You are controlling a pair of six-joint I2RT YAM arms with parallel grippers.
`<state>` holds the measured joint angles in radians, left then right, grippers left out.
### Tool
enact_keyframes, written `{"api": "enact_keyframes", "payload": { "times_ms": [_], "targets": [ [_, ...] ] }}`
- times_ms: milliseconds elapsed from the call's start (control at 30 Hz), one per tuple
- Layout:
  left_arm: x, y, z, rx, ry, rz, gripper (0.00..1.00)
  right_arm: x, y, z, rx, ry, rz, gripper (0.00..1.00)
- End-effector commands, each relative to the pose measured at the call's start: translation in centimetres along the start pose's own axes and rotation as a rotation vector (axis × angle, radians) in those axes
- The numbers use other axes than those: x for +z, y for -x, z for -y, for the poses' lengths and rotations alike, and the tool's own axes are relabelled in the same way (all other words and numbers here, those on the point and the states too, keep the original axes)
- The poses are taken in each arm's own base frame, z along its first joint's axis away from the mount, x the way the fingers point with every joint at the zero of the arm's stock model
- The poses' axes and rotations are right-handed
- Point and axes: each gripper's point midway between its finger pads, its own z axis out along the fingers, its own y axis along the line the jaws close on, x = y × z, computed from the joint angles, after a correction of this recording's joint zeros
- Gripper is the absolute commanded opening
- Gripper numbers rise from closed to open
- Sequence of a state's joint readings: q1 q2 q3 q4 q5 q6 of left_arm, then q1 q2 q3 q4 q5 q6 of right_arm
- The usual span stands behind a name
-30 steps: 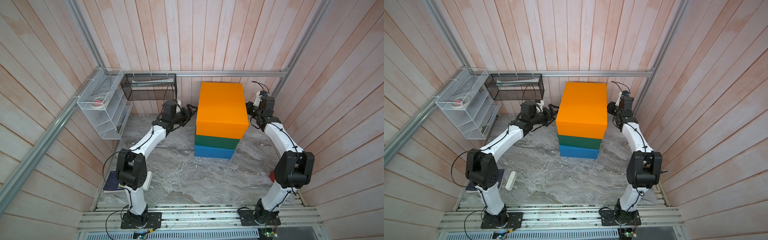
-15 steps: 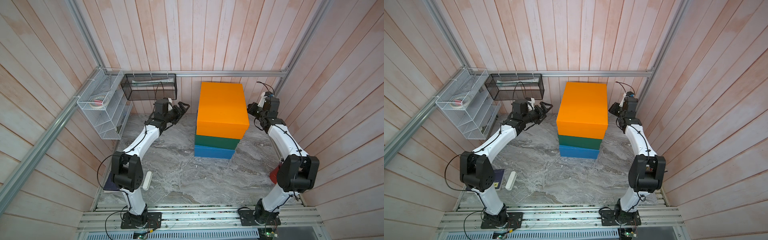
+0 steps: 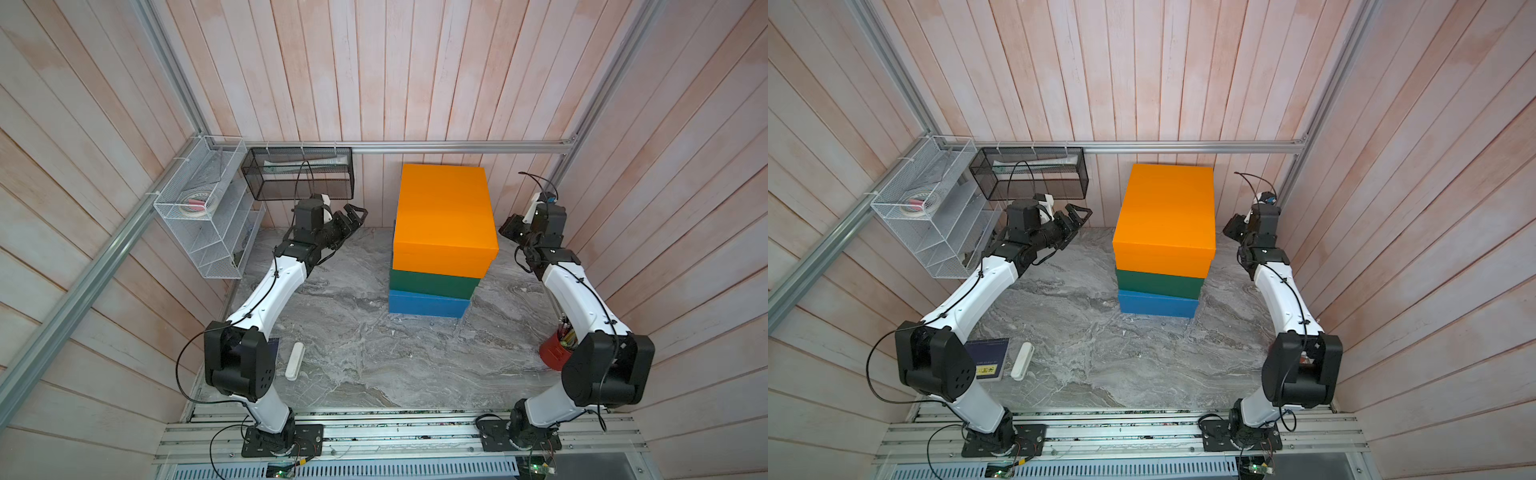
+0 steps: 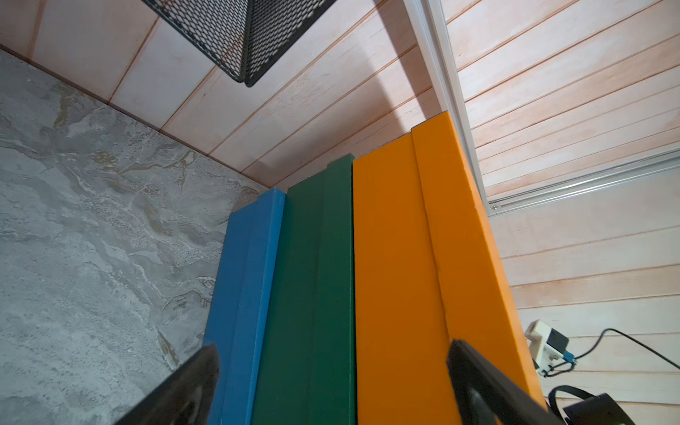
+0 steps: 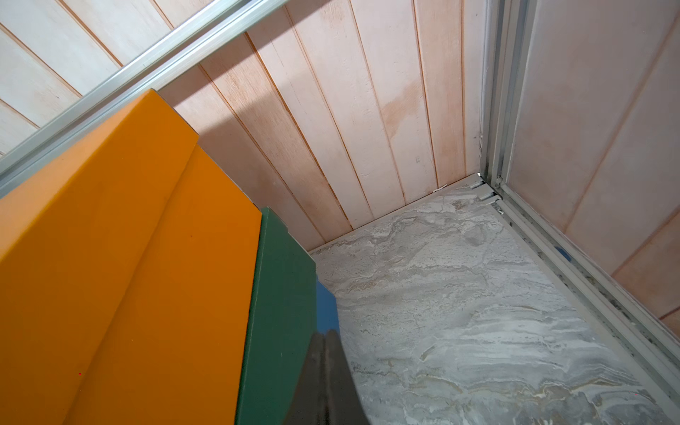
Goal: Stack the shoeboxes
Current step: Adjust the shoebox, then reset both arms
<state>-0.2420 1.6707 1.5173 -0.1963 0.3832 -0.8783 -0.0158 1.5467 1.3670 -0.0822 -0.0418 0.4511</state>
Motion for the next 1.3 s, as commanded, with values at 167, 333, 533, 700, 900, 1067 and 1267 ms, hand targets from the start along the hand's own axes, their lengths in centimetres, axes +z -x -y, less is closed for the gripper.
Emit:
{"api": "enact_keyframes", "payload": {
  "times_ms": [167,333,533,700,900,1067,1267],
  "targets": [
    [-1.8,-0.7,-0.6,0.027,0.033,0.005,1.00,-2.1,-0.7,0.7,-0.013,-0.019,0.000,0.00],
    [-2.3,-2.1,-1.8,0.014,0.051,-0.019,1.00,-3.1,-2.4,1.0,-0.005,-0.025,-0.022,0.00],
    [-2.4,-4.4,-4.0,-0.016,0.079,-0.060,1.00,-3.1,-6.9,1.9,0.008,-0.073,-0.120,0.00],
    [-2.6,-5.2,-5.0,-0.022,0.097,-0.071,1.00,-2.8,-11.1,2.4,0.028,-0.076,-0.188,0.00],
    [-2.4,-5.3,-5.3,-0.023,0.100,-0.079,1.00,-2.7,-13.0,3.3,0.049,-0.092,-0.216,0.00],
    [-2.2,-5.6,-5.8,-0.034,0.106,-0.089,1.00,-2.5,-14.7,4.1,0.059,-0.106,-0.249,0.00],
    [-2.0,-6.2,-6.7,-0.047,0.111,-0.097,1.00,-2.2,-17.0,4.6,0.097,-0.088,-0.282,0.00]
  ]
}}
